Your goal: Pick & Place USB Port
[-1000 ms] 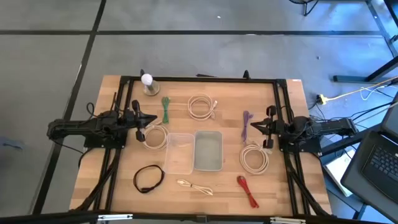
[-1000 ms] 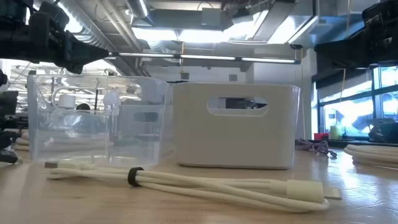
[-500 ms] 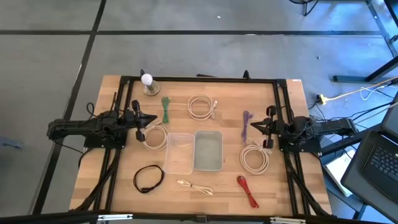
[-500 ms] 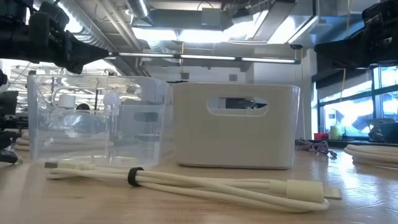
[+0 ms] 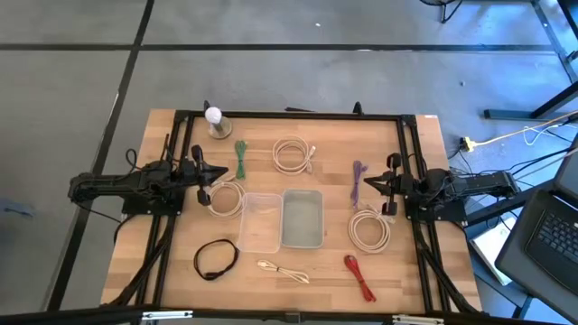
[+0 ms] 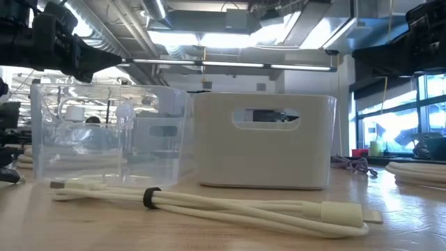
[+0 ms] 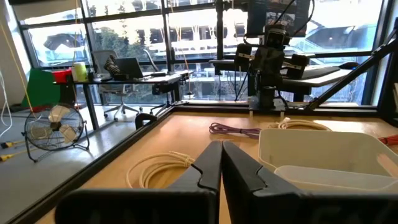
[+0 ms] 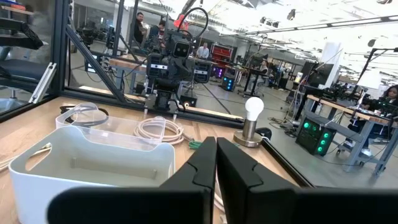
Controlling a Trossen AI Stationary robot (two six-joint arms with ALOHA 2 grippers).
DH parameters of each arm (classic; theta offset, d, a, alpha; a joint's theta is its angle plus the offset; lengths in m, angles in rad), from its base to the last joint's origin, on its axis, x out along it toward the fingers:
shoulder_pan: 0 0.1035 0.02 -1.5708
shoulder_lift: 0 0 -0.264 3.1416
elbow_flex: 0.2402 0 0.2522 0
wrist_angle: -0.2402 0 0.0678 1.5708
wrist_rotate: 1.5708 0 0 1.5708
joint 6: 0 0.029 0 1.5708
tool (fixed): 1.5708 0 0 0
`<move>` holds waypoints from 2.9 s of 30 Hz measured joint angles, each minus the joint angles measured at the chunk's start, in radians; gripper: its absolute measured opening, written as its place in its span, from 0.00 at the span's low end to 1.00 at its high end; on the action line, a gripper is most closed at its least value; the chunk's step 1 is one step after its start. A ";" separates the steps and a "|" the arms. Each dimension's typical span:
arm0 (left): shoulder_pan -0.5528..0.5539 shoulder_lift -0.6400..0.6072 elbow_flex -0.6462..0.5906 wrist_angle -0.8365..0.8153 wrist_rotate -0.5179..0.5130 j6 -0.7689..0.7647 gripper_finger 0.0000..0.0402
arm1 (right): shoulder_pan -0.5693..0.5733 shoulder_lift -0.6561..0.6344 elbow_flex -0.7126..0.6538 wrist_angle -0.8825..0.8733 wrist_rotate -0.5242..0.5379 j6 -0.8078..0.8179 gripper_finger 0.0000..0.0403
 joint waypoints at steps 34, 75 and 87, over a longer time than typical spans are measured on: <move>0.000 0.000 0.000 0.000 0.000 0.000 0.01 | 0.000 0.000 0.000 0.286 -0.063 0.144 0.04; 0.000 0.000 0.000 0.000 0.000 0.044 0.01 | -0.127 0.850 0.732 -0.758 0.434 0.628 0.04; 0.000 0.000 0.000 0.004 -0.004 0.024 0.02 | -0.182 0.912 0.719 -1.088 0.227 1.130 0.18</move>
